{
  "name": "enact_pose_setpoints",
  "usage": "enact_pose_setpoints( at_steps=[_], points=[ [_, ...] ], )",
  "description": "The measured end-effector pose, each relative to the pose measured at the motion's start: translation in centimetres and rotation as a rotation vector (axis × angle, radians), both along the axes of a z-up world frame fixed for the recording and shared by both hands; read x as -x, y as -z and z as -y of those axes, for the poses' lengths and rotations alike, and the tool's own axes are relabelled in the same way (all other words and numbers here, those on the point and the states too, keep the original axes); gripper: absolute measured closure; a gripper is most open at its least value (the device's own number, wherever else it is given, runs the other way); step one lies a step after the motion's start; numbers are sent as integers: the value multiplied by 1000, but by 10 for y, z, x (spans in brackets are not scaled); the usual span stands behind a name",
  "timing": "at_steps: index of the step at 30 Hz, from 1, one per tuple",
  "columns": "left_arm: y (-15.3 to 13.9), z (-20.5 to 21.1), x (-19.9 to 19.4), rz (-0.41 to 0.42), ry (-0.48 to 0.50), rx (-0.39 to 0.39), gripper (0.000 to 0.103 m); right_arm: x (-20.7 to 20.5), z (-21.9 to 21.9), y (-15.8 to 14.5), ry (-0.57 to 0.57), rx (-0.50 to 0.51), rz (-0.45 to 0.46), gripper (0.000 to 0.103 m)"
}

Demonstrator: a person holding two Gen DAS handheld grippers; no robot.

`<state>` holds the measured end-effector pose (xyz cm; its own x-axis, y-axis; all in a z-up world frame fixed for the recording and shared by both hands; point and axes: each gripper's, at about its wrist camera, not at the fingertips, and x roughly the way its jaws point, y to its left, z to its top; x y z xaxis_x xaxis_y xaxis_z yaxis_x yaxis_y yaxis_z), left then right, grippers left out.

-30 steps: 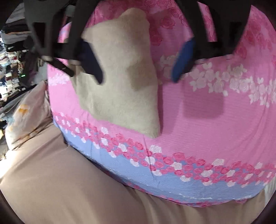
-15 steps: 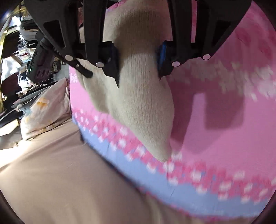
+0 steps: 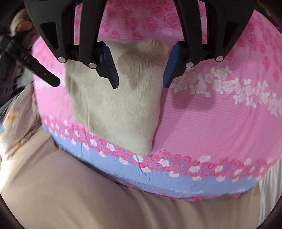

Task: Fold small clothes

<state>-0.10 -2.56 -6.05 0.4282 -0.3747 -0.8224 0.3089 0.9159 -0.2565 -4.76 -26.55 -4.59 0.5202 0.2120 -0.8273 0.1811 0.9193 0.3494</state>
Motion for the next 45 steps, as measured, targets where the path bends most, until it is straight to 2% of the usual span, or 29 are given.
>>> enact_pose_setpoints(
  at_steps=[2, 3, 5, 7, 8, 9, 10, 12, 16, 17, 18, 21, 25, 27, 29, 31, 33, 37, 41, 43, 45],
  points=[
    [8, 18, 9, 32, 28, -87, 52, -7, -9, 42, -21, 58, -120, 77],
    [12, 23, 9, 26, 31, -109, 52, -2, -9, 47, 9, 47, -126, 78],
    [18, 27, 10, -2, 31, -132, 51, 6, -9, 25, 30, 24, -82, 78],
    [18, 26, 13, -7, 32, -136, 47, 14, -11, -1, 25, 59, -24, 78],
    [20, 26, 15, -8, 31, -133, 46, 17, -7, -7, 37, 75, -16, 71],
    [20, 25, 14, -10, 28, -132, 46, 18, 0, -5, 59, 78, -24, 56],
    [21, 25, 14, -14, 24, -135, 46, 17, 8, -1, 85, 73, -37, 54],
    [22, 25, 13, -14, 24, -139, 46, 9, 30, 20, 141, 7, -98, 54],
    [22, 27, 16, -15, 27, -147, 44, -7, 53, 57, 194, -206, -155, 53],
    [22, 27, 16, -17, 27, -148, 44, -11, 52, 64, 187, -240, -156, 58],
    [23, 27, 16, -18, 26, -150, 44, -16, 49, 66, 170, -243, -154, 70],
    [23, 27, 17, -19, 27, -155, 43, -30, 39, 53, 120, -140, -135, 80],
    [24, 28, 18, -15, 24, -161, 41, -35, 26, 16, 64, -31, -33, 85],
    [25, 29, 19, -19, 19, -167, 35, -37, 25, 22, 61, 8, -53, 84],
    [28, 29, 19, -25, 20, -169, 33, -36, 25, 53, 55, 60, -126, 81],
    [30, 30, 19, -34, 22, -167, 33, -25, 36, 57, 83, -18, -84, 77],
    [29, 29, 21, -27, 23, -173, 33, -19, 43, 45, 122, -73, -89, 76],
    [22, 29, 25, 9, 28, -177, 33, 0, 41, 6, 140, 0, -25, 76],
    [12, 28, 33, 53, 51, -186, 33, 29, 22, -22, 107, -14, 21, 77],
    [11, 27, 35, 61, 67, -193, 30, 36, 5, -19, 45, -10, 0, 77],
    [19, 26, 34, 37, 71, -210, 30, 33, -11, 7, -22, 52, -72, 77]
  ],
)
